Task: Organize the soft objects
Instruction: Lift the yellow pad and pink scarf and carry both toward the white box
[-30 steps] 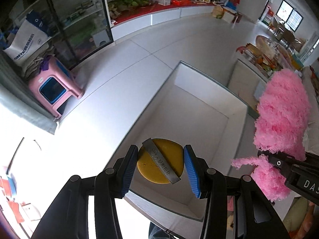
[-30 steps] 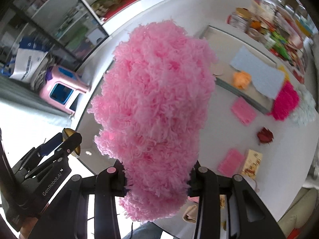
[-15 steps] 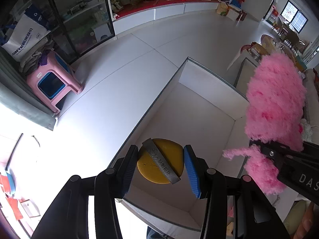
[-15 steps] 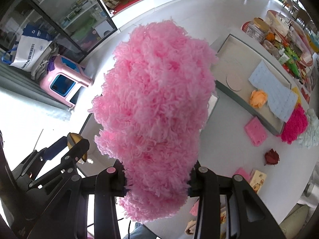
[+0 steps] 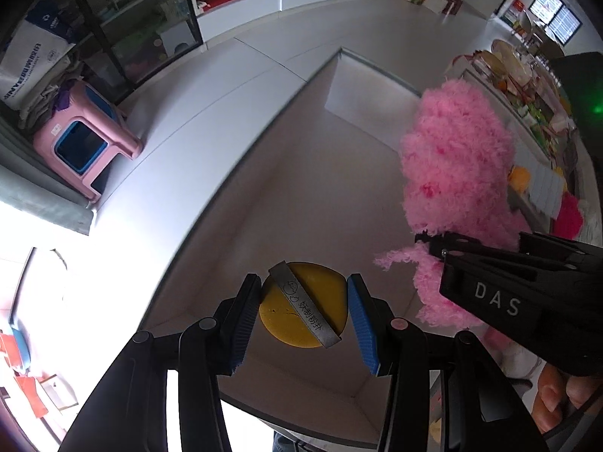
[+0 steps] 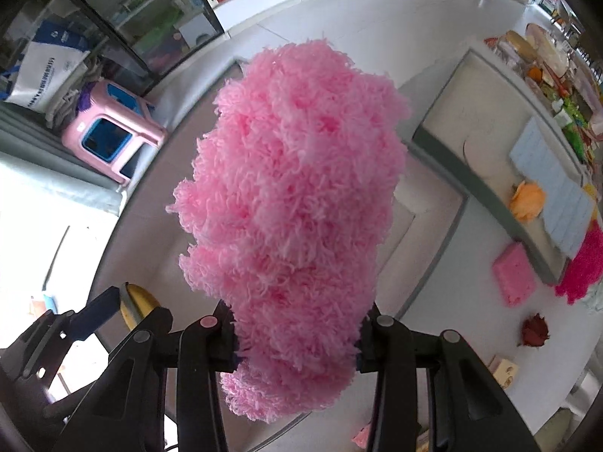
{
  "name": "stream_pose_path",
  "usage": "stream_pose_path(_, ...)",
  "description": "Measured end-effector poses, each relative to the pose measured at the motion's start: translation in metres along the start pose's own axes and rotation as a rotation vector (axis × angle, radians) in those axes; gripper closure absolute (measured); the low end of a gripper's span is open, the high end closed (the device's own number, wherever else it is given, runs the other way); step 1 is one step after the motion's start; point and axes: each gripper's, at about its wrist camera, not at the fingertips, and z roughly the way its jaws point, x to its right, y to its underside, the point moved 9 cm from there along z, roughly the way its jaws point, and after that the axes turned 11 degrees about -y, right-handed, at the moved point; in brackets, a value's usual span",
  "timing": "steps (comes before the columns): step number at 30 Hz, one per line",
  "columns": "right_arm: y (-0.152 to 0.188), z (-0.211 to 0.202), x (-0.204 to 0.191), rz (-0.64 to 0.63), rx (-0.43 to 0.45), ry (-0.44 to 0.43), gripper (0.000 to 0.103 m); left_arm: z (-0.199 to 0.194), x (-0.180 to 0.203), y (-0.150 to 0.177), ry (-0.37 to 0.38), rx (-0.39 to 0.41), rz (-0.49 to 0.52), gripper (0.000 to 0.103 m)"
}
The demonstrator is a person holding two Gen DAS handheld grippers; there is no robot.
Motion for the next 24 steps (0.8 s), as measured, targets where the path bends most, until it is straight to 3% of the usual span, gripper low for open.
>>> stream_pose_path(12, 0.038, 0.008, 0.026, 0.104, -0.046, 0.040, 0.059, 0.026, 0.008, 0.024, 0.007, -0.057, 0.053, 0.055)
stream_pose_path(24, 0.062, 0.009, 0.034, 0.240, -0.093, 0.021, 0.059, 0.034, 0.003, 0.021, -0.033, -0.030, 0.120, 0.055)
